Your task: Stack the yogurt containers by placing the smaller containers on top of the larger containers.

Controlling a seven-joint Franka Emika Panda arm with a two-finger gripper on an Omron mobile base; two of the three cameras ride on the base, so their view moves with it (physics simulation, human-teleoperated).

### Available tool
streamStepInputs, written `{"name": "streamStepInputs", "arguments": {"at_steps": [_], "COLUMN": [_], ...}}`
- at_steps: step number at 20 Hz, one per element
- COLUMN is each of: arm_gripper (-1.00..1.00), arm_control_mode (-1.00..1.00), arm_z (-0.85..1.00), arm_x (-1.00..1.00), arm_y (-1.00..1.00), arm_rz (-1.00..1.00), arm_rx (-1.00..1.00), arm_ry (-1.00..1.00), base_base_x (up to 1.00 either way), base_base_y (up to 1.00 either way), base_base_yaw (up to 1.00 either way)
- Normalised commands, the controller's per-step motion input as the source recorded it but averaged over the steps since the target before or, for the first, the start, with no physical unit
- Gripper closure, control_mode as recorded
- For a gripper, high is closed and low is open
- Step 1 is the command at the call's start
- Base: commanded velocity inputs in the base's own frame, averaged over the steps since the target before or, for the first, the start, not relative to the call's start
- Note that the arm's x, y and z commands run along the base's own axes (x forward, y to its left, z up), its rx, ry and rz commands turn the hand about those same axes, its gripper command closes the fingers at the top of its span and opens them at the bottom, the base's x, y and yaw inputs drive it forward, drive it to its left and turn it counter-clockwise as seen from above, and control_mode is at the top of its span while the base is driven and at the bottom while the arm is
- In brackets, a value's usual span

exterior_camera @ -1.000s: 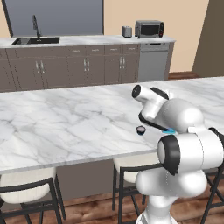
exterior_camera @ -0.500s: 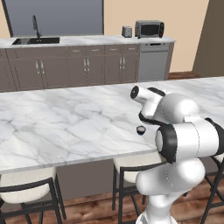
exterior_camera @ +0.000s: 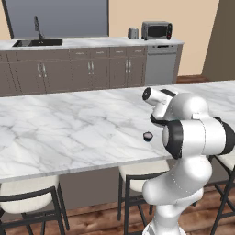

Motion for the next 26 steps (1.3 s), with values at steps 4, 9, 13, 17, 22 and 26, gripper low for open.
{"name": "streamStepInputs", "arguments": {"at_steps": [4, 9, 13, 17, 22, 26], "arm_gripper": [1.00, 1.00, 1.00, 1.00, 1.00, 1.00], "arm_control_mode": [-1.00, -1.00, -1.00, -1.00, -1.00, -1.00], "arm_z": [-0.07, 0.00, -0.09, -0.20, -0.12, -0.08], "arm_x": [0.02, 0.00, 0.00, 0.00, 0.03, 0.11], "arm_y": [-0.03, 0.00, 0.00, 0.00, -0.01, -0.03], "arm_rz": [0.01, 0.00, 0.00, 0.00, 0.00, 0.00], "arm_rx": [0.00, 0.00, 0.00, 0.01, 0.02, 0.03], "arm_ry": [0.02, 0.00, 0.00, 0.00, 0.00, 0.00], "base_base_x": [0.00, 0.00, 0.00, 0.00, 0.00, 0.00], "base_base_y": [0.00, 0.00, 0.00, 0.00, 0.00, 0.00], "base_base_yaw": [0.00, 0.00, 0.00, 0.00, 0.00, 0.00]}}
